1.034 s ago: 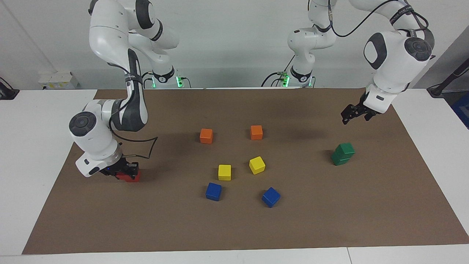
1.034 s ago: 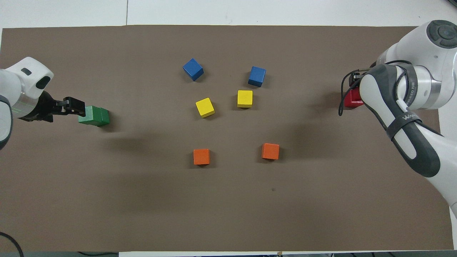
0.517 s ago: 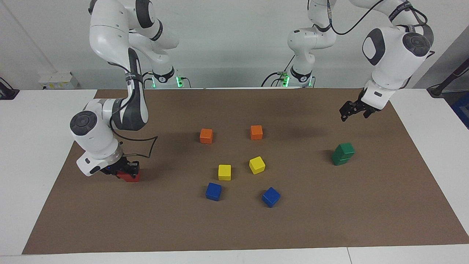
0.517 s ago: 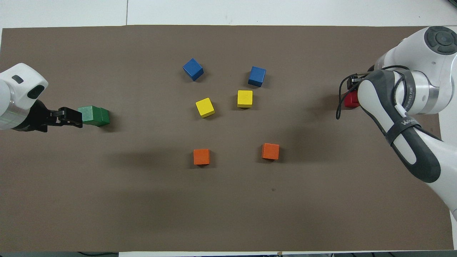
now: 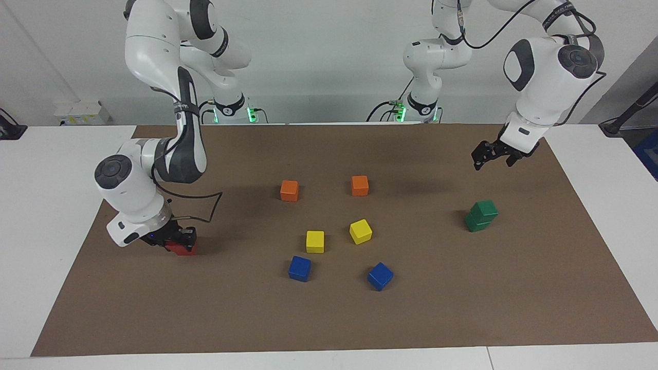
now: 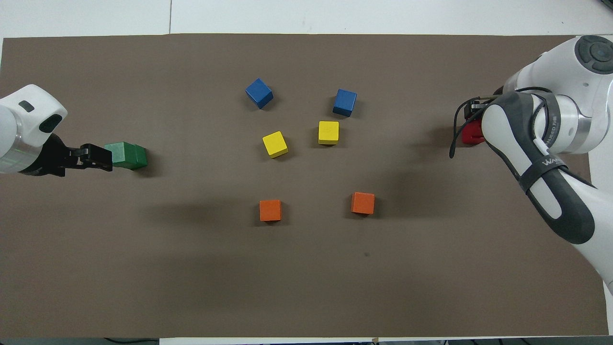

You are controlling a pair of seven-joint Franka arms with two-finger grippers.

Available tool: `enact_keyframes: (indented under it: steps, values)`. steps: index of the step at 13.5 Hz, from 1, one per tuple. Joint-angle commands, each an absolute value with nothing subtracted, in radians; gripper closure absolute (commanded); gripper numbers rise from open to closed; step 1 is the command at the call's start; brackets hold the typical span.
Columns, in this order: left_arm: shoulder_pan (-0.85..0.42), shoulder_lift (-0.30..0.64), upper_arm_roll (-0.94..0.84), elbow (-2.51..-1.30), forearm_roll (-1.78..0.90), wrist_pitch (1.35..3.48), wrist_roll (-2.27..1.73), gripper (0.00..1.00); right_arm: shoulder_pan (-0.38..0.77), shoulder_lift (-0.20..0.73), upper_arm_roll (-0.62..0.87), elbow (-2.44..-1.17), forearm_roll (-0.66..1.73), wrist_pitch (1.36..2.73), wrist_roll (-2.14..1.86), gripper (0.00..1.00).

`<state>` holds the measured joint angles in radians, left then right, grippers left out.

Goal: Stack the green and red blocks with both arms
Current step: 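Open the left gripper off the green stack while the right gripper releases the red cube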

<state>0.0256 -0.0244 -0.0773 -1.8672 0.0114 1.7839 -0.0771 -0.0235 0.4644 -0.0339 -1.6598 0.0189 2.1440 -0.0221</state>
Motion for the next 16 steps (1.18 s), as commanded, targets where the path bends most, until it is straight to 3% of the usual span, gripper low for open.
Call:
enact_keyframes:
  steps: [1, 6, 16]
  values:
    - [0.008, -0.029, -0.064, -1.822, 0.0, 1.735, -0.063, 0.0, -0.032, 0.434, -0.023, -1.704, 0.034, 2.172, -0.009, 0.0]
    - [0.006, -0.026, -0.066, -1.775, 0.0, 1.689, -0.063, 0.0, -0.026, 0.413, -0.023, -1.684, 0.019, 2.116, -0.003, 0.0]
    - [-0.008, -0.035, -0.071, -1.714, 0.0, 1.591, -0.063, 0.0, -0.025, 0.052, -0.025, -1.647, 0.0, 1.679, -0.012, 0.0]
